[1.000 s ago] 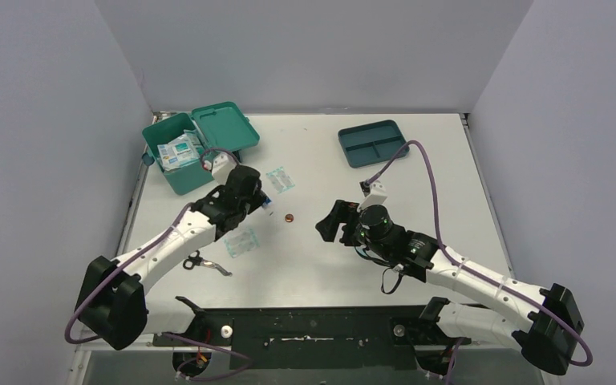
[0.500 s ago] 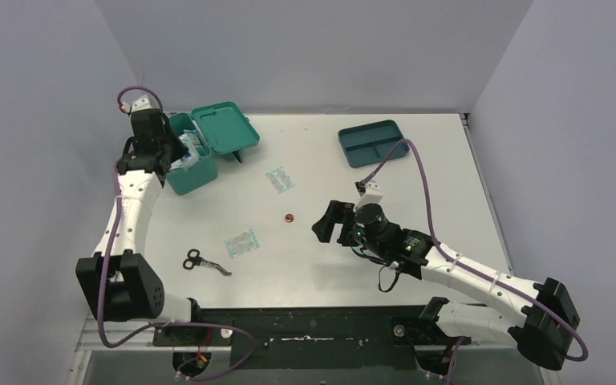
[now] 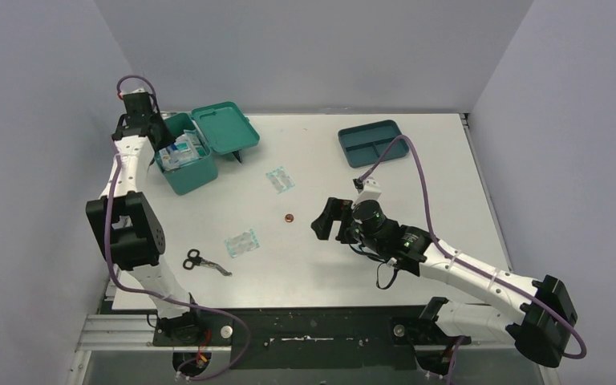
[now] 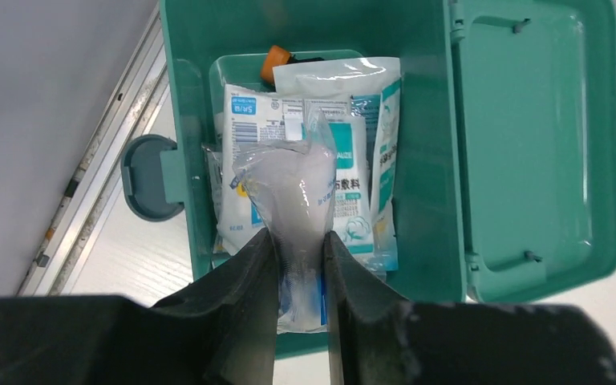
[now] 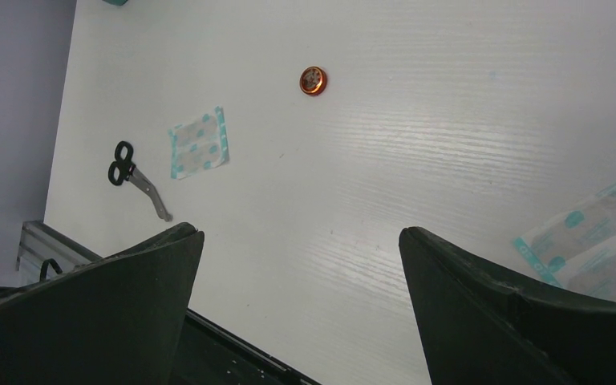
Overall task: Organize the medicine kit
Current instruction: Place the medical item at the medicine box.
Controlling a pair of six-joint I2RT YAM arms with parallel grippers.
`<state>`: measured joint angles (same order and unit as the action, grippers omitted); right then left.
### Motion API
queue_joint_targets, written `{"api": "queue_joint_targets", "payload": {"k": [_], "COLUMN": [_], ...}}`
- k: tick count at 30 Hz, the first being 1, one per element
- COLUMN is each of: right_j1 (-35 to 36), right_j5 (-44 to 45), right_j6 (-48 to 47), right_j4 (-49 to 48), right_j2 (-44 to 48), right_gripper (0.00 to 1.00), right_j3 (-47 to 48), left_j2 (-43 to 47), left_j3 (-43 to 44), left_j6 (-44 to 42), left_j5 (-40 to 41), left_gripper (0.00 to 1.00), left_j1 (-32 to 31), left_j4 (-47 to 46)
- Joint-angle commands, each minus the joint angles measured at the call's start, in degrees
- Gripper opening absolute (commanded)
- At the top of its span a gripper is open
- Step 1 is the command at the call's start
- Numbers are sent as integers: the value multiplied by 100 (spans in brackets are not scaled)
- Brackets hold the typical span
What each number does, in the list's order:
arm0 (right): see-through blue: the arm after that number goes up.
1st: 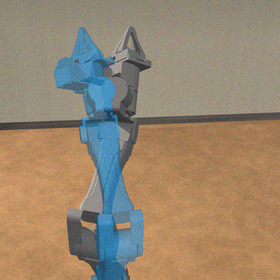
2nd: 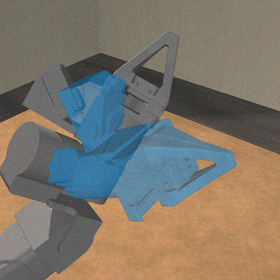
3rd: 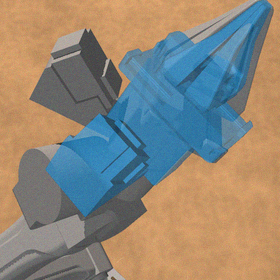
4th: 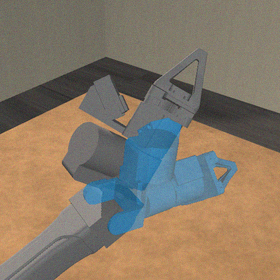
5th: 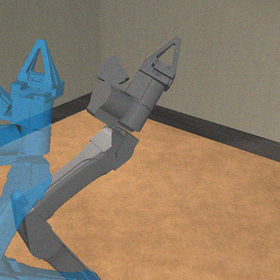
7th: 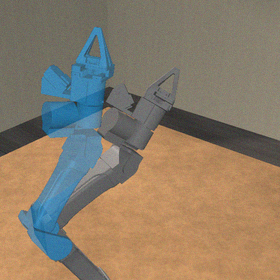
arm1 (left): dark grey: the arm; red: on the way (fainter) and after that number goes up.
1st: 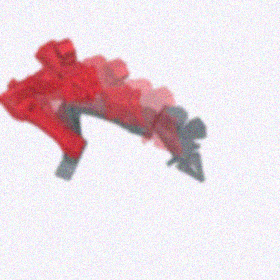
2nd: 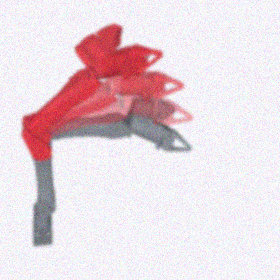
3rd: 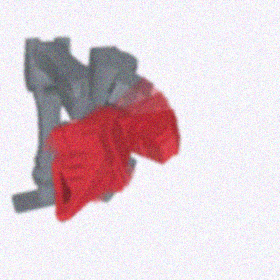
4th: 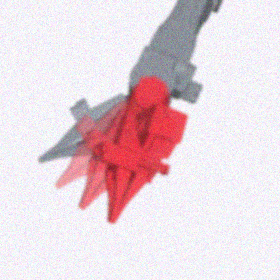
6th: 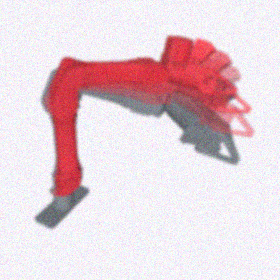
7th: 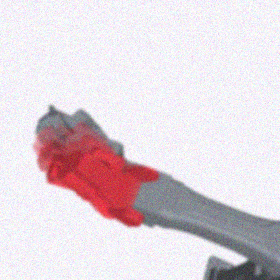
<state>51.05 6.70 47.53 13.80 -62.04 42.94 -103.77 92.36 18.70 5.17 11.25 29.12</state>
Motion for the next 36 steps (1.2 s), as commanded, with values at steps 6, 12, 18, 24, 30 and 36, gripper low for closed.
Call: {"api": "queue_joint_targets", "payload": {"k": [6,12,18,24,30,36], "right_j1": [-28,-66,-94,-100,-95,-95], "right_j5": [290,186,177,177,145,212], "right_j6": [-187,-207,-236,-238,-220,-110], "right_j4": [-62,-96,-79,-79,-53,-22], "right_j2": [-134,-383,-445,-408,-266,-15], "right_gripper": [100,100,100,100,100,100], "right_j3": [370,489,556,558,525,389], "left_j2": [-633,-1209,-1426,-1355,-1042,-723], "left_j3": [564,625,509,538,882,1332], "left_j6": [-396,-504,-444,-407,-358,-296], "left_j5": [362,413,367,302,186,-55], "left_gripper": [20,20,21,33,44,50], "left_j1": [114,132,141,141,141,141], "left_j4": [92,13,-139,-67,213,482]}}
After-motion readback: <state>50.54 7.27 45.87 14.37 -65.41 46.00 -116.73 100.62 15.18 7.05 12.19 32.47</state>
